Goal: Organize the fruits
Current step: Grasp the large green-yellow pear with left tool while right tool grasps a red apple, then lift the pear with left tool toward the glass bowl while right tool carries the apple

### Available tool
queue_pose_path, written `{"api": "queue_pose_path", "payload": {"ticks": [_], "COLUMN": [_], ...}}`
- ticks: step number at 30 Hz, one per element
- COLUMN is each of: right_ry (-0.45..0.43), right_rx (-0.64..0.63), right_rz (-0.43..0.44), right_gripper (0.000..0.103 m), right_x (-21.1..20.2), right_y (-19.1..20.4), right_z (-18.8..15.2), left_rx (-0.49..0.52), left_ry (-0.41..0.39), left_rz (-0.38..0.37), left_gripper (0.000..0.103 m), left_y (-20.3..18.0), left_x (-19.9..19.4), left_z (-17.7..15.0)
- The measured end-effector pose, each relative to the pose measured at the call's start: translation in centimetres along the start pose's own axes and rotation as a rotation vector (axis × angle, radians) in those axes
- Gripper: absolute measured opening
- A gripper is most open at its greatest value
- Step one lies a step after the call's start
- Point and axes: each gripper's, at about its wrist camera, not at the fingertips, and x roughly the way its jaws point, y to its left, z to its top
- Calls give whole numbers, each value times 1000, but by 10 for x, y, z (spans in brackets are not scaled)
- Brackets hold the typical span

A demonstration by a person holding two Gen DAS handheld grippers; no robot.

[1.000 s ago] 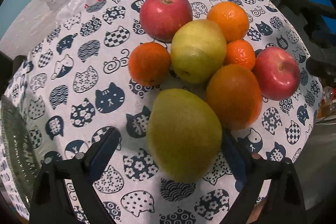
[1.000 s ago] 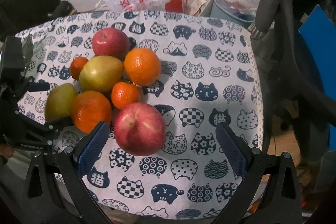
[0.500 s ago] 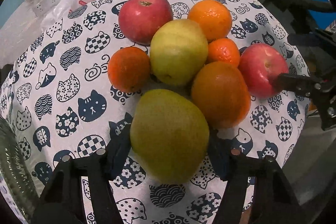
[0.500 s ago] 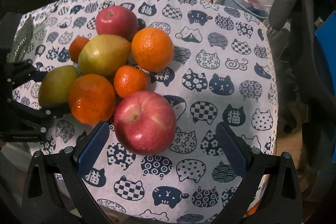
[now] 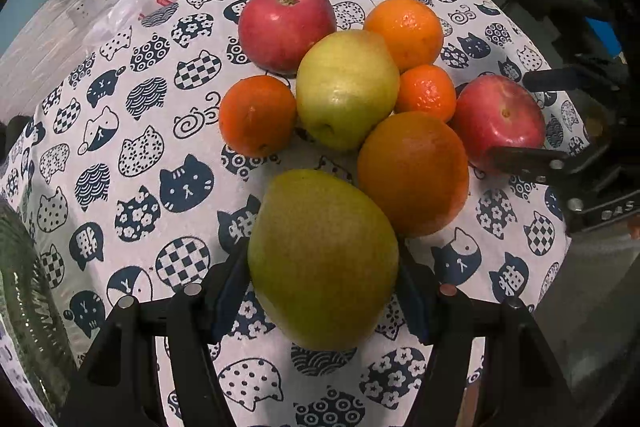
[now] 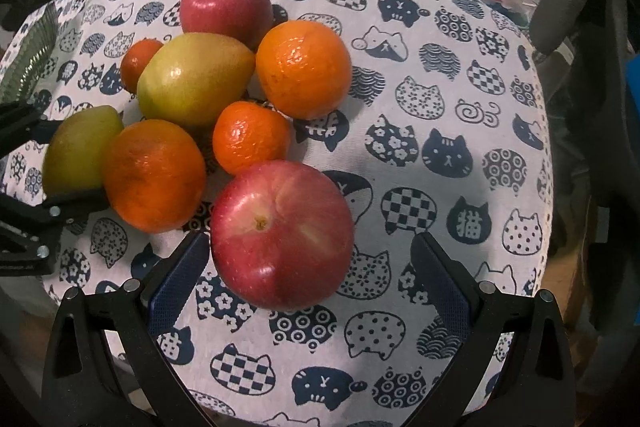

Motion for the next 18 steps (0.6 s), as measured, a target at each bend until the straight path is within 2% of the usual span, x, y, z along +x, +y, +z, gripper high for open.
{"api": "queue_pose_path", "payload": {"ticks": [7, 9, 13, 18], "right_ry": [28, 33, 50, 35], "right_rx": [-25, -35, -38, -36], "right_rz": [-14, -12, 17, 1], "right_gripper": [94, 90, 74, 74], "right_x": [18, 24, 32, 30], "right_y": [6, 7, 10, 13], "right_z": [7, 9, 9, 5], "left_rx": [-2, 2, 3, -4], "left_ry": [-12, -19, -28, -36], "left_rz": [-4, -1, 2, 7], "left_gripper": [68, 68, 68, 68], "left_y": [3, 2, 2, 8], "left_x": [-11, -13, -17, -22], "left_z": [-5, -5, -6, -10]}}
